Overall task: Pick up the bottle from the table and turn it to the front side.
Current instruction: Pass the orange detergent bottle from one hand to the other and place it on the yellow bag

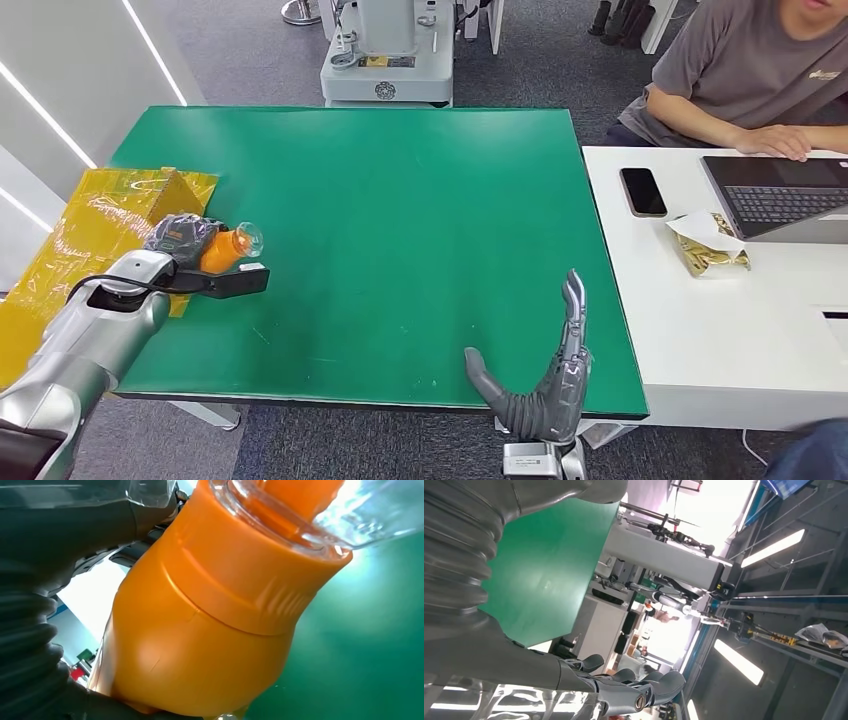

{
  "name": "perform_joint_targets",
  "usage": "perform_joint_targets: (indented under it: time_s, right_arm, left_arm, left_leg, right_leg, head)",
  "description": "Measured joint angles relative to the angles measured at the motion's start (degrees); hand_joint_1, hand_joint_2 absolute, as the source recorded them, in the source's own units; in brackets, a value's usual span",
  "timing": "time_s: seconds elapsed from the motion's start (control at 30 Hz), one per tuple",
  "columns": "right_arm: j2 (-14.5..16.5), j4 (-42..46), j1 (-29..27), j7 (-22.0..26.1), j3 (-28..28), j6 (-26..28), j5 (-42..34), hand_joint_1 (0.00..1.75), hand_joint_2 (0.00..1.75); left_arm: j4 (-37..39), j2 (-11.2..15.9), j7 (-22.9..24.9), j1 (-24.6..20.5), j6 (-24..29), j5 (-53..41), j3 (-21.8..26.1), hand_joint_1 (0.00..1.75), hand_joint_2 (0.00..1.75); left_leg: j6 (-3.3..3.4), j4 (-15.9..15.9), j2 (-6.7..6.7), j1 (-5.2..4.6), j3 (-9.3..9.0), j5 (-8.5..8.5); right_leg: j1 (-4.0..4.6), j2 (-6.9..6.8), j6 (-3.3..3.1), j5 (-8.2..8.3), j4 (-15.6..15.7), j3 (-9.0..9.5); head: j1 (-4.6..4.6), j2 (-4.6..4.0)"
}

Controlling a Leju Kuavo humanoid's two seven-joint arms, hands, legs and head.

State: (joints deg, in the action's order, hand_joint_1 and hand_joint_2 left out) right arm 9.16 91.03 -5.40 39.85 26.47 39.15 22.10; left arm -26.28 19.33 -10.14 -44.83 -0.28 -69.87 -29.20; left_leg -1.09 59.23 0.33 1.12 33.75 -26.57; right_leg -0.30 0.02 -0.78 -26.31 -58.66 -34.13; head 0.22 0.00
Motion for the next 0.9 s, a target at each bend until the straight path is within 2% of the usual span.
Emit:
perform_joint_targets:
  time_s: [0.17,0.3,0.5,0.77,0.9]
  right_arm:
    - [0.0,-0.02,-0.03,-0.01,0.17,0.0,-0.08,0.0,1.75]
    - [0.0,-0.02,-0.04,0.01,0.22,0.0,-0.24,0.0,1.75]
    - [0.0,-0.02,-0.02,-0.01,0.33,0.0,-1.09,0.0,1.75]
    - [-0.24,-0.02,0.18,0.0,1.11,0.0,-3.19,0.0,1.75]
    - [-0.26,0.01,0.26,0.0,1.38,0.0,-3.72,0.0,1.75]
  left_arm:
    - [1.26,0.08,4.51,0.08,5.06,-3.88,-0.34,1.75,1.75]
    - [2.44,-0.2,6.26,0.07,6.45,-6.72,-1.06,1.75,1.75]
    - [3.62,-0.4,5.76,0.02,8.1,-8.38,-1.98,1.75,1.75]
    - [4.91,0.18,1.87,-0.06,11.25,-12.98,-4.52,1.75,1.75]
    - [5.69,0.07,1.8,-0.04,11.86,-13.69,-5.41,1.75,1.75]
  left_leg:
    - [-0.01,0.0,-0.02,0.0,0.02,0.01]
    - [-0.01,0.01,-0.02,0.0,0.04,0.01]
    - [-0.01,0.01,-0.02,-0.01,0.06,0.01]
    - [-0.01,0.01,-0.01,0.0,0.07,0.01]
    - [-0.01,0.01,-0.01,0.0,0.07,0.01]
  right_leg:
    - [0.0,-0.01,0.0,0.0,-0.01,-0.04]
    - [0.0,-0.01,0.0,0.0,0.0,-0.04]
    - [-0.01,-0.01,0.0,0.0,0.02,-0.06]
    - [0.0,-0.01,0.0,0.0,0.0,-0.09]
    - [0.0,-0.01,0.0,0.0,0.0,-0.09]
  head:
    - [0.0,0.0]
    - [0.0,0.0]
    - [0.01,0.0]
    - [0.01,0.0]
    - [0.0,0.0]
